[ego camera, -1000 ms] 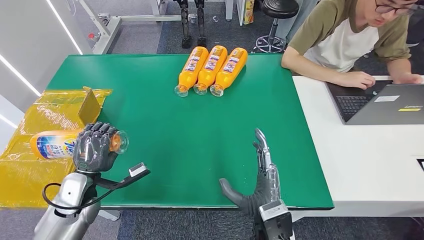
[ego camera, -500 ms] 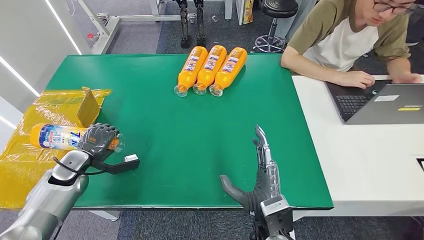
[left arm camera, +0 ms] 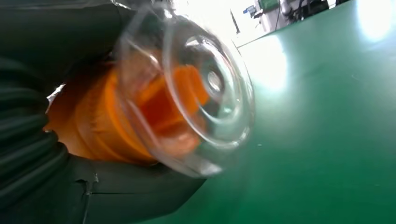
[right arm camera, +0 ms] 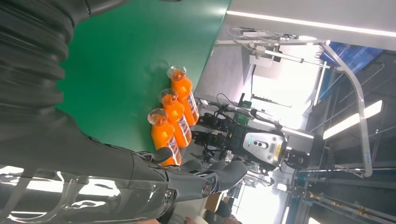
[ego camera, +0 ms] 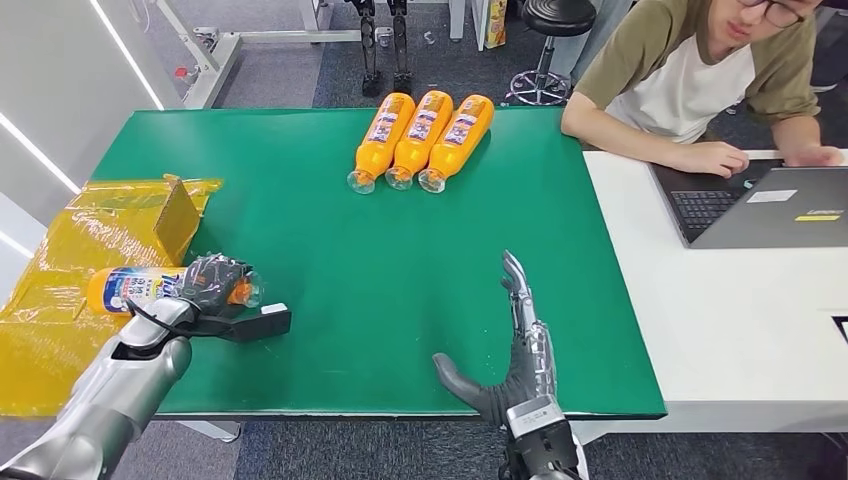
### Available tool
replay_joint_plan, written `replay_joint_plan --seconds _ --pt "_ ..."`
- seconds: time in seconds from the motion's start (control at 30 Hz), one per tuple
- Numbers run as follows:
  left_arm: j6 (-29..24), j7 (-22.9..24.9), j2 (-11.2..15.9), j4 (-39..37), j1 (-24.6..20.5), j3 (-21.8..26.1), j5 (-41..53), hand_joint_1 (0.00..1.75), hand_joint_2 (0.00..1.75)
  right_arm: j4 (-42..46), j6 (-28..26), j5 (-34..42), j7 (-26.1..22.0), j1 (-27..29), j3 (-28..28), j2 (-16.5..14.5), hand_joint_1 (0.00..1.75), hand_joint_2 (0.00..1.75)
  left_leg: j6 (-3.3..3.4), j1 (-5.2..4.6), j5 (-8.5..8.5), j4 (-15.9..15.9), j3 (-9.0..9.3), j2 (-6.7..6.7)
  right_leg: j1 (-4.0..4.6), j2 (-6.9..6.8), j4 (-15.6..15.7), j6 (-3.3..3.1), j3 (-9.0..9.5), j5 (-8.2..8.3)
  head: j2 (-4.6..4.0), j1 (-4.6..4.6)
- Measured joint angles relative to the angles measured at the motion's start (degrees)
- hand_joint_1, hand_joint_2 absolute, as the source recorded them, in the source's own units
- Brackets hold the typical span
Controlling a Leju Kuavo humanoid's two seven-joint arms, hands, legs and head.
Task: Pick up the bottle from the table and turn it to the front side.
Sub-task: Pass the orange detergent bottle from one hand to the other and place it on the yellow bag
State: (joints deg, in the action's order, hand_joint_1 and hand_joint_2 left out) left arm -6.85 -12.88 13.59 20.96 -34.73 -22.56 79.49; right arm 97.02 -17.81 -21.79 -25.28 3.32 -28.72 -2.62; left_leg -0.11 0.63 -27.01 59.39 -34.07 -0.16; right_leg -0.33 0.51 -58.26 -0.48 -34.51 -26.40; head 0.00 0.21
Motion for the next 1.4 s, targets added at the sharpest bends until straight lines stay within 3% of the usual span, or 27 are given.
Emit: replay_joint_plan --seconds 0.1,0.33,0.47,0.87,1.03,1.27,1.4 --pt "2.2 -0.7 -0.5 -0.7 0.1 0.4 -1.7 0.00 1.75 0.1 -0.1 -0.1 0.3 0.1 0.0 0.0 0.00 1.75 0.00 0.00 0.00 0.0 0.00 0.00 0.00 0.00 0.0 0.00 0.00 0.00 0.00 0.00" --pt "10.8 -3.8 -1.0 -1.3 -1.0 3.2 -5.9 0.00 1.75 0.2 0.1 -0.6 0.8 0.4 0.0 -0.2 0.00 1.75 -0.01 0.00 0.01 0.0 0.03 -0.03 0.00 -0.03 0.0 0.00 0.05 0.00 0.00 0.00" --pt "11.5 -5.8 -1.1 -1.3 -1.0 4.4 -8.2 0.00 1.75 0.3 0.4 -1.1 1.1 0.7 0.0 -0.4 0.00 1.75 -0.02 0.00 0.02 0.0 0.05 -0.02 0.00 -0.02 0.0 -0.01 0.05 0.00 0.00 -0.01" --pt "9.5 -18.1 -1.1 2.8 -0.4 6.0 -17.5 0.00 1.75 1.3 1.4 -5.3 2.4 1.2 0.0 -0.7 0.00 1.75 -0.03 0.00 0.02 0.0 0.02 -0.01 0.00 -0.01 0.0 -0.05 0.00 0.03 0.00 0.00" --pt "10.4 -19.6 -0.5 12.1 1.6 5.3 -24.8 0.00 1.75 1.4 1.0 -5.3 2.5 1.4 0.2 -0.7 0.00 1.75 -0.03 0.00 0.02 0.0 0.01 -0.01 0.00 -0.01 0.0 -0.05 -0.01 0.03 0.00 0.00" --pt "8.0 -22.2 1.2 32.5 7.7 3.3 -35.9 0.00 1.75 2.5 1.3 -6.3 3.3 2.2 0.6 -0.7 0.00 1.75 -0.03 0.00 0.01 0.0 -0.01 0.00 0.00 -0.01 0.0 -0.05 -0.04 0.02 0.00 -0.01" --pt "4.5 -26.3 -0.8 44.2 11.8 3.2 -46.7 0.00 1.75 3.1 0.4 -6.2 3.5 3.3 0.9 -0.7 0.00 1.75 -0.03 -0.02 0.01 0.0 -0.02 -0.05 -0.01 -0.06 0.0 -0.03 -0.03 0.01 0.00 -0.01"
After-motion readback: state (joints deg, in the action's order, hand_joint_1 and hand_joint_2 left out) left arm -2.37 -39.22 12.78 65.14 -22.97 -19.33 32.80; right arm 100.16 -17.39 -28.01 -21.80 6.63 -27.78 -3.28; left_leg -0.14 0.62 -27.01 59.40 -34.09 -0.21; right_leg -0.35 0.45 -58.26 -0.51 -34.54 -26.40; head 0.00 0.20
